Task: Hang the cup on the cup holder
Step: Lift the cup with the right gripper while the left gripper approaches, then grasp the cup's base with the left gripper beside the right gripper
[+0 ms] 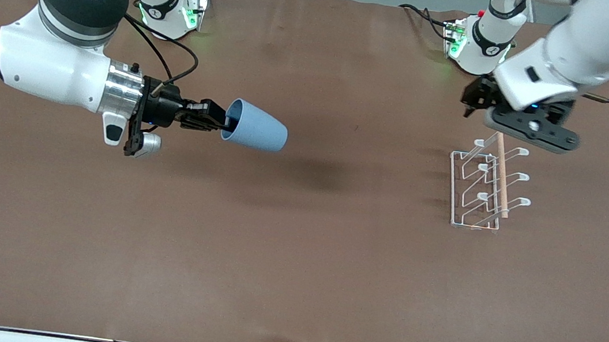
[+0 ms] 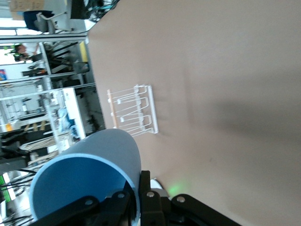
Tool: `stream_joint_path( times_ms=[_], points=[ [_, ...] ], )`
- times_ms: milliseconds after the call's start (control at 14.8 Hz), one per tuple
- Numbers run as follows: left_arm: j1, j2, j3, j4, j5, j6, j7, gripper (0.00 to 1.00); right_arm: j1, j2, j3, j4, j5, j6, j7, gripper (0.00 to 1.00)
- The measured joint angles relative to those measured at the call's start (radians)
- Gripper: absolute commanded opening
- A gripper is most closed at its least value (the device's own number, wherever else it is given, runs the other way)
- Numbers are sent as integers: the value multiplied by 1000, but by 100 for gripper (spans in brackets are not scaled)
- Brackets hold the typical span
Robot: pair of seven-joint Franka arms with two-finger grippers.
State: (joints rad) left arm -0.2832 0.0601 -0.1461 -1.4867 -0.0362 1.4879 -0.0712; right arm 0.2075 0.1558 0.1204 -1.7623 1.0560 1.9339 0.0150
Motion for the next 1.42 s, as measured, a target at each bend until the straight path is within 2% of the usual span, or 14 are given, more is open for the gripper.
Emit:
stream_joint_path(
  times_ms=[271, 542, 880, 1151, 1422],
  points=[
    [-64, 5, -82, 50, -1, 52, 33, 100, 25, 12, 1, -7, 84, -11, -27, 0],
    [-79, 38, -164, 65, -1, 119, 119, 100, 43, 53, 1, -11, 198, -67, -124, 0],
    [-85, 67, -255, 78, -23, 177, 198, 100, 43, 89, 0, -11, 247, -145, -206, 0],
    [-92, 123, -288, 77, -34, 323, 241, 100, 50, 89, 0, -5, 325, -150, -220, 1],
    [-113, 161, -294, 79, -34, 390, 253, 100, 55, 89, 0, -3, 343, -150, -227, 1]
  ],
)
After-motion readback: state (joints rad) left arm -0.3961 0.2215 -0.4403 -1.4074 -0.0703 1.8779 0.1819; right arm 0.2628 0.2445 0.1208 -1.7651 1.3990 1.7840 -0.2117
